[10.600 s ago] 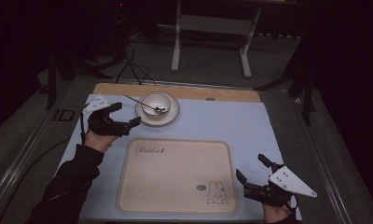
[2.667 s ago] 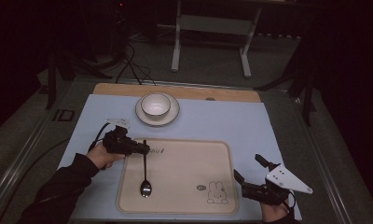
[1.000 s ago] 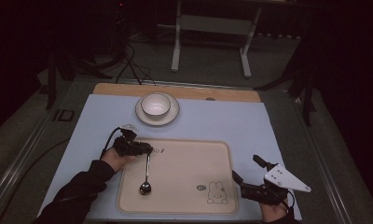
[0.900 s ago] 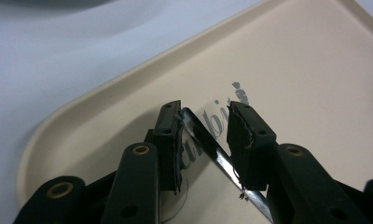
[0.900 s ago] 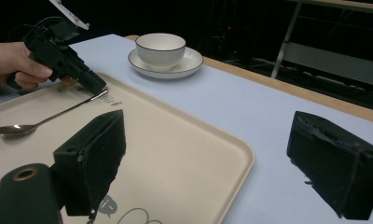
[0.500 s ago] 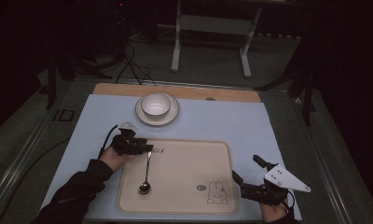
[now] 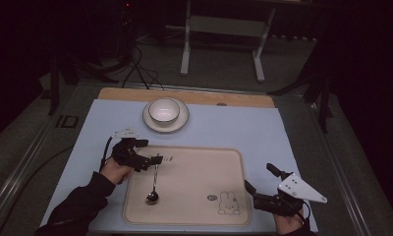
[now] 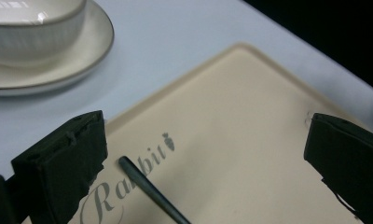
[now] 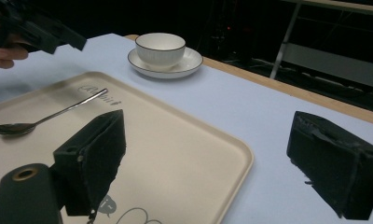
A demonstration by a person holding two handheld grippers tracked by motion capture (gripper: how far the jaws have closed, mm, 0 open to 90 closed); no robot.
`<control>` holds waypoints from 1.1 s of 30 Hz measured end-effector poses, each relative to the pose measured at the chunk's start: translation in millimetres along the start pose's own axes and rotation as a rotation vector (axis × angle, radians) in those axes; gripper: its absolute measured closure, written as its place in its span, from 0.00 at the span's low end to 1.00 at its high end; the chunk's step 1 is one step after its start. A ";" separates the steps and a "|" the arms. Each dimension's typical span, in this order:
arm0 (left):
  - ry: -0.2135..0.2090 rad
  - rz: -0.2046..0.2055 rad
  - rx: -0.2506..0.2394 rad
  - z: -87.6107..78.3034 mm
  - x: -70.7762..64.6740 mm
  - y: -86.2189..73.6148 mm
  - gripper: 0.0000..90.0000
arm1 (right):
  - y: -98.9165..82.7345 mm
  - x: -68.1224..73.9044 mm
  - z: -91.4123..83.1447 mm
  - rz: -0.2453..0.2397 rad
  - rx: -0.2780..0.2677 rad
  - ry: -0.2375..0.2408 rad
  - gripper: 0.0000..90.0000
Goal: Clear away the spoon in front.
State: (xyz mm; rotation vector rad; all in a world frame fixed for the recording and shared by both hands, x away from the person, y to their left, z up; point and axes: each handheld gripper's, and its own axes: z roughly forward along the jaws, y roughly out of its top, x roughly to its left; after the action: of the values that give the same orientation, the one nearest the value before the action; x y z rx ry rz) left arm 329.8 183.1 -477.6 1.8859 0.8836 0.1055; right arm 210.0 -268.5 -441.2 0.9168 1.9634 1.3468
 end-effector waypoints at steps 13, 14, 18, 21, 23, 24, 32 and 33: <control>0.038 0.052 -0.034 -21.4 -18.2 -9.6 0.00 | -0.3 -0.3 0.4 0.001 0.004 -0.001 0.13; 0.036 0.058 -0.031 -21.8 -20.6 -10.2 0.00 | -0.3 -0.5 0.7 0.002 0.005 0.001 0.13; 0.032 0.076 -0.039 -25.9 -28.5 -11.7 0.00 | -0.2 0.2 1.4 0.001 0.006 -0.003 0.13; 0.033 0.096 -0.042 -30.6 -34.0 -12.8 0.00 | -0.2 -0.4 1.0 0.004 0.005 -0.004 0.13; 0.033 0.108 -0.047 -33.4 -37.5 -13.8 0.00 | -0.4 -0.9 1.2 0.009 0.007 -0.002 0.13; 0.036 0.113 -0.047 -34.4 -38.7 -14.1 0.00 | -0.4 -1.0 1.3 0.009 0.007 -0.002 0.13; 0.018 0.143 -0.078 -45.9 -43.9 -22.9 0.00 | -0.4 -0.8 1.3 0.008 0.005 -0.001 0.13; 0.017 0.142 -0.079 -47.5 -43.8 -24.7 0.00 | -0.3 -0.8 1.2 0.007 0.007 -0.001 0.13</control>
State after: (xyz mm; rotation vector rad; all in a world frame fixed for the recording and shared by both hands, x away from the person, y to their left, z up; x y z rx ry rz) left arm 264.1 197.6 -461.4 1.8750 0.7457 0.2397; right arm 211.3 -268.6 -441.8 0.9288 1.9662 1.3444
